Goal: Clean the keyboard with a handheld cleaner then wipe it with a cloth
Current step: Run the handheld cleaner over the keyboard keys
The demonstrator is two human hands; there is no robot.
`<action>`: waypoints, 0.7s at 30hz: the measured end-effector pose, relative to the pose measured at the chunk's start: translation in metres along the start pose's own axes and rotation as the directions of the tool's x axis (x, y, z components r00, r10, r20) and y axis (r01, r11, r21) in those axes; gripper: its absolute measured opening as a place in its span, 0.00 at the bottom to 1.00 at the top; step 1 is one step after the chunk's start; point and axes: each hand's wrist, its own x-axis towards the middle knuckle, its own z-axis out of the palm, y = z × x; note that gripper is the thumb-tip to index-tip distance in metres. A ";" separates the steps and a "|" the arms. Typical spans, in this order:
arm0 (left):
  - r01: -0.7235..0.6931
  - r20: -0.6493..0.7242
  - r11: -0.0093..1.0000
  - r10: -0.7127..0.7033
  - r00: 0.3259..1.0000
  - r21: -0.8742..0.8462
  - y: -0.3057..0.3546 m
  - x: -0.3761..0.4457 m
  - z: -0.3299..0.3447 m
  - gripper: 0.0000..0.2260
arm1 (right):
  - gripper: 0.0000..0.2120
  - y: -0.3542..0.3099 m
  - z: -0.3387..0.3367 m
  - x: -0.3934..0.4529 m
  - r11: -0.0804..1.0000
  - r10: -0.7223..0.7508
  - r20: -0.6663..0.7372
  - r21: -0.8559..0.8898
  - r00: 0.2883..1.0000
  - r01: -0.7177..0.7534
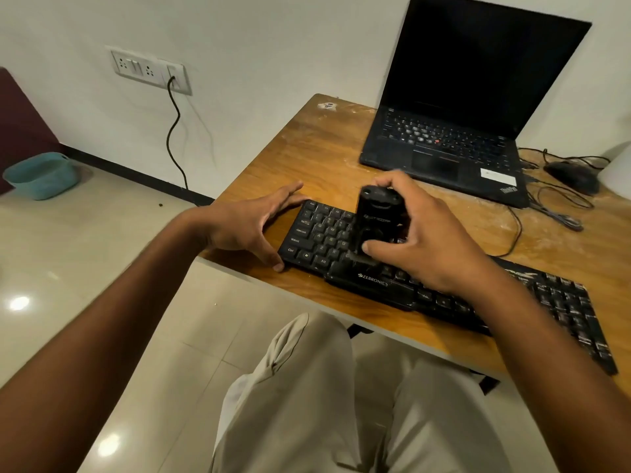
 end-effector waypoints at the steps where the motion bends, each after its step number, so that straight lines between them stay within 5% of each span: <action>1: 0.000 0.001 1.000 0.000 1.000 -0.002 0.000 -0.001 0.000 0.65 | 0.29 -0.003 0.008 0.005 0.999 -0.012 -0.017 0.036 1.000 0.013; 5: 0.002 0.008 1.000 -0.002 1.000 -0.008 0.000 -0.001 0.000 0.65 | 0.28 -0.004 0.035 0.013 0.994 -0.083 0.050 0.072 0.995 0.079; 11: 0.005 0.002 1.000 -0.005 1.000 0.009 -0.001 0.000 0.000 0.65 | 0.29 0.007 -0.003 -0.004 0.997 0.058 0.167 -0.056 0.984 -0.049; 17: 0.006 -0.005 1.000 -0.006 1.000 0.008 0.002 -0.001 0.000 0.64 | 0.29 -0.006 0.013 0.012 0.999 -0.035 0.033 0.041 0.999 0.034; 21: 0.007 -0.001 1.000 -0.007 1.000 0.001 0.002 -0.002 0.001 0.64 | 0.29 -0.009 0.035 0.019 0.994 -0.105 0.082 0.033 0.991 0.102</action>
